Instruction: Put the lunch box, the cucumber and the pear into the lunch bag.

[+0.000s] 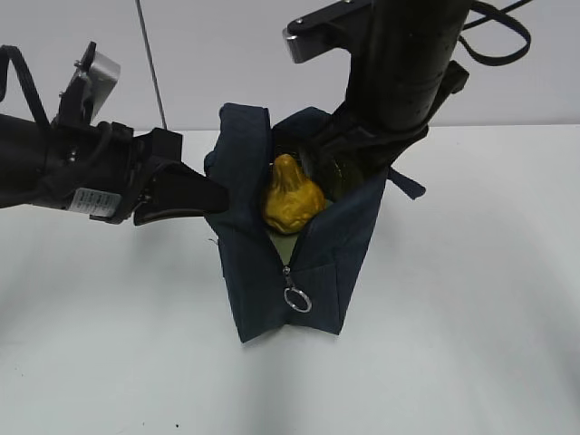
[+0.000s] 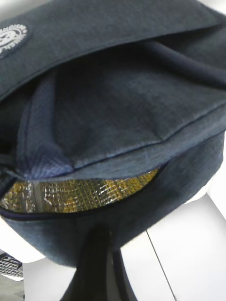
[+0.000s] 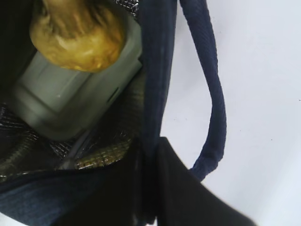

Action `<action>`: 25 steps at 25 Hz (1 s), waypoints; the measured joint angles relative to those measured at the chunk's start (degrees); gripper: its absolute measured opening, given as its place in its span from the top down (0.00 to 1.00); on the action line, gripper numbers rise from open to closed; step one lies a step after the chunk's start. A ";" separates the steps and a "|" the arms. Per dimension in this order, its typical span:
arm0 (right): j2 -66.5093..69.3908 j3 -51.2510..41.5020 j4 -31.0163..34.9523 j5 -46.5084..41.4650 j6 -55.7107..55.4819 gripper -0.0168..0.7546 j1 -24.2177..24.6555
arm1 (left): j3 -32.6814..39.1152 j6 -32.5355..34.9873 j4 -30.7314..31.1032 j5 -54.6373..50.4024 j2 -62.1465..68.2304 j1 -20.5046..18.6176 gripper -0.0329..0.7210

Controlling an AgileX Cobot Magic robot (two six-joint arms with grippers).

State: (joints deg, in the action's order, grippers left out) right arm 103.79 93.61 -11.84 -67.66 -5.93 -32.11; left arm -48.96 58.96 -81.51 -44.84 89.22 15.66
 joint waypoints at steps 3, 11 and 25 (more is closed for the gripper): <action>-0.22 -2.32 1.56 2.78 -0.08 0.94 0.00 | -0.05 0.00 0.11 0.05 0.06 0.00 0.98; -0.44 -3.71 2.99 7.71 -0.12 0.89 0.00 | -0.05 0.00 1.12 1.48 0.06 0.00 0.98; -1.53 -3.71 5.35 8.42 1.69 0.35 0.00 | -0.05 0.00 1.50 1.15 0.06 0.00 0.98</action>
State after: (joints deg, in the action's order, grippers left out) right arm 102.26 89.91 -6.49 -59.24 -4.24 -32.11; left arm -49.01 58.96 -80.01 -43.69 89.28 15.66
